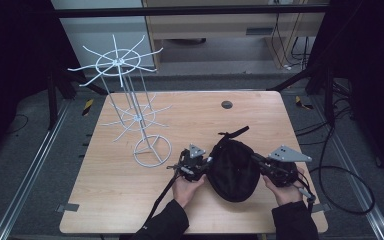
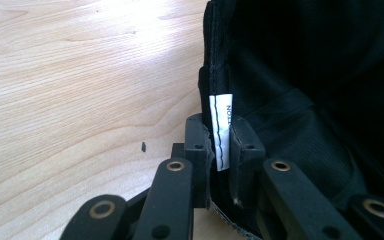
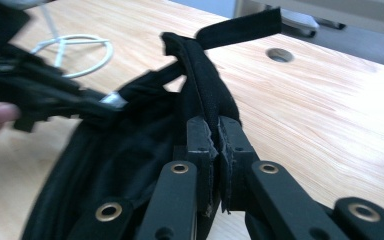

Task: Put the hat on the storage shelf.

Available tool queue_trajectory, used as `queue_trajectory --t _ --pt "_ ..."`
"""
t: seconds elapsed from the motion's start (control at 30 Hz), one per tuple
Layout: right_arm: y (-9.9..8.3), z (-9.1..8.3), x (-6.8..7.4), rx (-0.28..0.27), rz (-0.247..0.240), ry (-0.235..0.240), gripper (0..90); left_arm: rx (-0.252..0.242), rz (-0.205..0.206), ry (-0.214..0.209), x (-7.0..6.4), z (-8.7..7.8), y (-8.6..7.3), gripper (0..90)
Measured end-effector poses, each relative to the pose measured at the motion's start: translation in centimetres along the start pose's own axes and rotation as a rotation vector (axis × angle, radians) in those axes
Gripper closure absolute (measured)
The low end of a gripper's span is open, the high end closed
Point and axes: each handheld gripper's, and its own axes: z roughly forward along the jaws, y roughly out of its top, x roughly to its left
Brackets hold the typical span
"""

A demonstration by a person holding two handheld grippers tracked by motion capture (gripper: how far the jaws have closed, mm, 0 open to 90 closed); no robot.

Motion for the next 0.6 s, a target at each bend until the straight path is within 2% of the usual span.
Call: queue_trajectory --t 0.13,0.3,0.5,0.57,0.6 --pt "-0.4 0.0 0.9 -0.012 -0.027 0.058 85.6 0.003 -0.013 0.005 0.3 0.6 -0.1 80.5" --pt "-1.1 -0.1 1.6 -0.018 -0.048 0.097 85.6 -0.001 -0.025 -0.01 0.5 1.5 -0.1 80.4" --pt "-1.2 -0.3 1.5 -0.015 -0.055 0.059 85.7 -0.005 -0.01 -0.027 0.7 1.5 0.1 78.2" --pt "-1.1 -0.4 1.4 -0.018 -0.046 0.034 85.7 0.008 -0.005 -0.031 0.7 1.0 0.1 71.4" --pt "-1.0 -0.5 1.3 -0.021 -0.044 0.021 85.7 0.011 0.016 -0.032 0.7 0.6 0.2 66.6"
